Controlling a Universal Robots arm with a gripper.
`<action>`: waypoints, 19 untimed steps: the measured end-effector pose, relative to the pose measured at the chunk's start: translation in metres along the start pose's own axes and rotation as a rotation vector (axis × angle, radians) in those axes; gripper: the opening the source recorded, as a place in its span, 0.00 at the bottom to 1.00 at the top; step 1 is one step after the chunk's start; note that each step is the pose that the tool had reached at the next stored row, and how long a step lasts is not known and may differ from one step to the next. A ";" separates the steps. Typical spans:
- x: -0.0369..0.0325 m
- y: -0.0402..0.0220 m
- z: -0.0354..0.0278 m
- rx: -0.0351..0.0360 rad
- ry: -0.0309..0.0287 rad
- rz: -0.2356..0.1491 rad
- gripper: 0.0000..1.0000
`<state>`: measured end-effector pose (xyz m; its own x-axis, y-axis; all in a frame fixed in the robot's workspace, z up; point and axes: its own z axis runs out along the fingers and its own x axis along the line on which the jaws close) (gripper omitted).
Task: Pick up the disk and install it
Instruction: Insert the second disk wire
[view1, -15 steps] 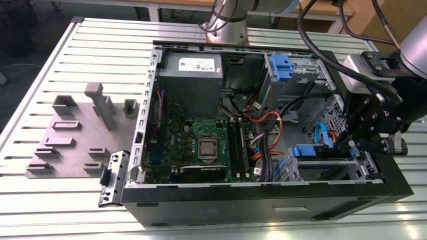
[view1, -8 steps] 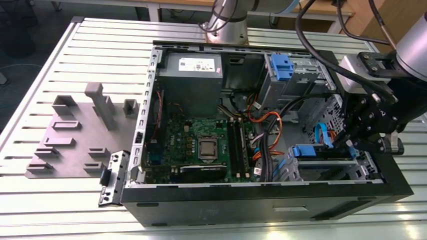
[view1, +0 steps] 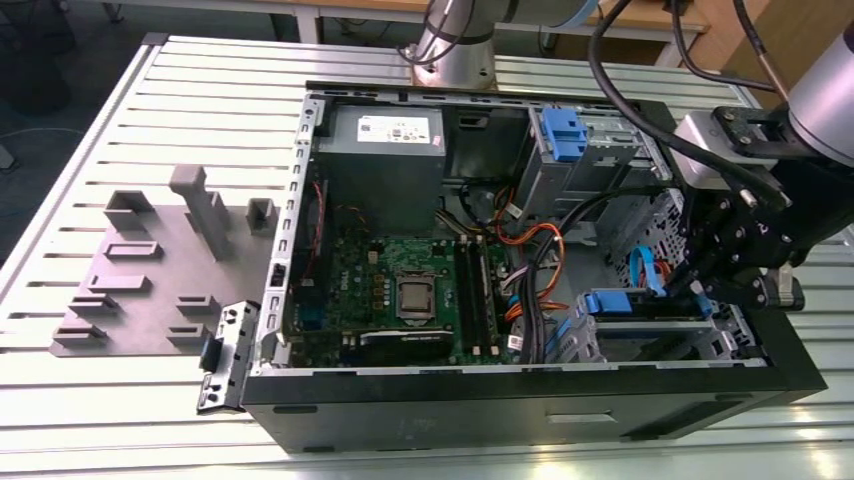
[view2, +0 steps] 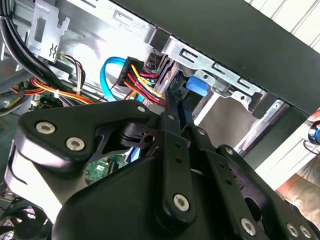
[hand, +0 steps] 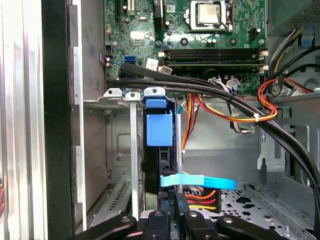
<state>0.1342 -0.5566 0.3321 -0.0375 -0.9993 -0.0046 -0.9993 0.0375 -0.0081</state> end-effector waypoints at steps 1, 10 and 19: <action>0.0000 0.0000 0.0002 0.0000 -0.0002 0.000 0.17; 0.0000 -0.0002 -0.0038 -0.0003 -0.0010 0.000 0.17; 0.0012 -0.0003 -0.0033 -0.0002 -0.0008 0.000 0.17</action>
<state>0.1344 -0.5579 0.3354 -0.0374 -0.9993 -0.0053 -0.9993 0.0375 -0.0078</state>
